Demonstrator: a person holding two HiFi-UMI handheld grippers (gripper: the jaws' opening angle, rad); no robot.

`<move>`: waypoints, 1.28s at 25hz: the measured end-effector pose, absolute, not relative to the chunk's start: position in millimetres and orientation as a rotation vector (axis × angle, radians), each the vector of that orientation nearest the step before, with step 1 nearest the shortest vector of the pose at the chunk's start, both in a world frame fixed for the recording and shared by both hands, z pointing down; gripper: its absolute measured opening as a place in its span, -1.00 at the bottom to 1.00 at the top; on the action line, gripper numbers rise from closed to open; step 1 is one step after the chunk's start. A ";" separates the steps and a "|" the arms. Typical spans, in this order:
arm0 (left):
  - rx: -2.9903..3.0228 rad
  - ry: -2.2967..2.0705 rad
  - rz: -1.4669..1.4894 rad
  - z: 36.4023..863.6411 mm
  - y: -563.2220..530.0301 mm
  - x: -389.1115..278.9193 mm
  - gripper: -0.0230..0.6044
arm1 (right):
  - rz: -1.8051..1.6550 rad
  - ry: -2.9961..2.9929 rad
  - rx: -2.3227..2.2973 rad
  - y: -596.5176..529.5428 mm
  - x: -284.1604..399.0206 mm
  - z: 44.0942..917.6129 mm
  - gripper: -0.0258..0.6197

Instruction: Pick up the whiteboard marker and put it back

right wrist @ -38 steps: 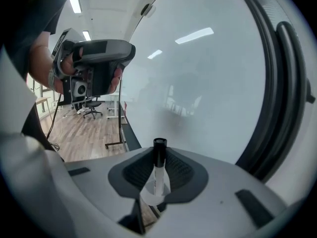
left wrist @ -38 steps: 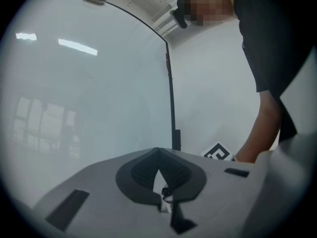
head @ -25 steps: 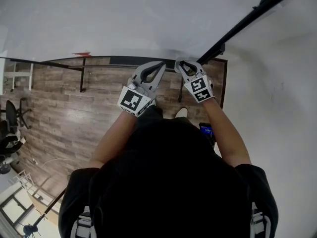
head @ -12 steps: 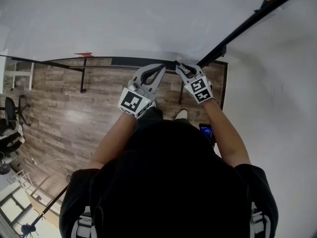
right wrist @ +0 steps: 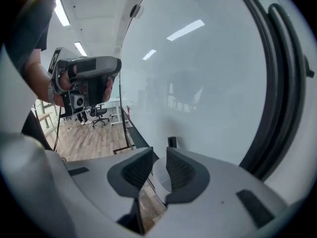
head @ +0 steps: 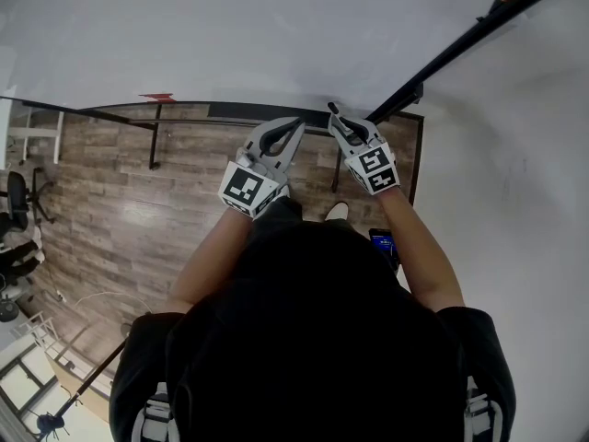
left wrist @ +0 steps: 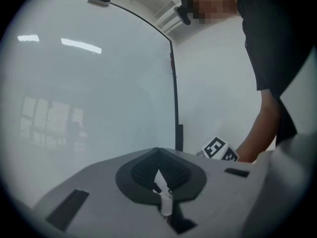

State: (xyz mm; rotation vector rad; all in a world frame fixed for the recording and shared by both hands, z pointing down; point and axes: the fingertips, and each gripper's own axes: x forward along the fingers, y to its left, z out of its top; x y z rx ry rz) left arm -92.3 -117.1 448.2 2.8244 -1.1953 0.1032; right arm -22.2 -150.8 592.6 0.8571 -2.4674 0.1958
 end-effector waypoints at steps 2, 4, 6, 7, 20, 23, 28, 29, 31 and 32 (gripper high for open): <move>2.829 -1.194 0.098 448.4 -117.2 -90.8 -0.91 | 0.199 -2.493 0.867 -148.4 -23.4 581.8 -0.66; 2.834 -1.184 0.091 447.3 -117.3 -88.0 -0.91 | 0.202 -2.521 0.876 -145.1 -24.0 568.1 -0.66; 2.842 -1.167 0.101 446.8 -116.3 -84.4 -0.91 | 0.207 -2.549 0.878 -139.5 -24.2 553.0 -0.66; 2.848 -1.158 0.108 446.5 -116.1 -82.3 -0.91 | 0.207 -2.565 0.878 -136.7 -23.7 544.8 -0.67; 2.891 -1.073 0.061 413.9 -118.4 -52.6 -0.91 | 0.155 -2.788 0.956 -106.6 -5.2 413.0 -0.67; 2.882 -1.049 0.055 399.3 -118.2 -44.1 -0.91 | 0.144 -2.804 0.982 -103.6 0.7 394.9 -0.68; 2.900 -0.956 -0.008 376.1 -101.9 -32.4 -0.91 | 0.106 -2.864 1.070 -91.6 14.4 360.1 -0.81; 2.904 -0.940 -0.019 371.5 -99.9 -31.4 -0.91 | 0.094 -2.867 1.085 -90.4 16.3 354.6 -0.85; 2.911 -0.920 -0.028 363.7 -98.3 -30.6 -0.91 | 0.078 -2.866 1.107 -89.7 18.4 347.2 -0.89; 2.913 -0.913 -0.029 361.4 -97.5 -30.4 -0.91 | 0.077 -2.867 1.115 -89.3 19.0 345.6 -0.91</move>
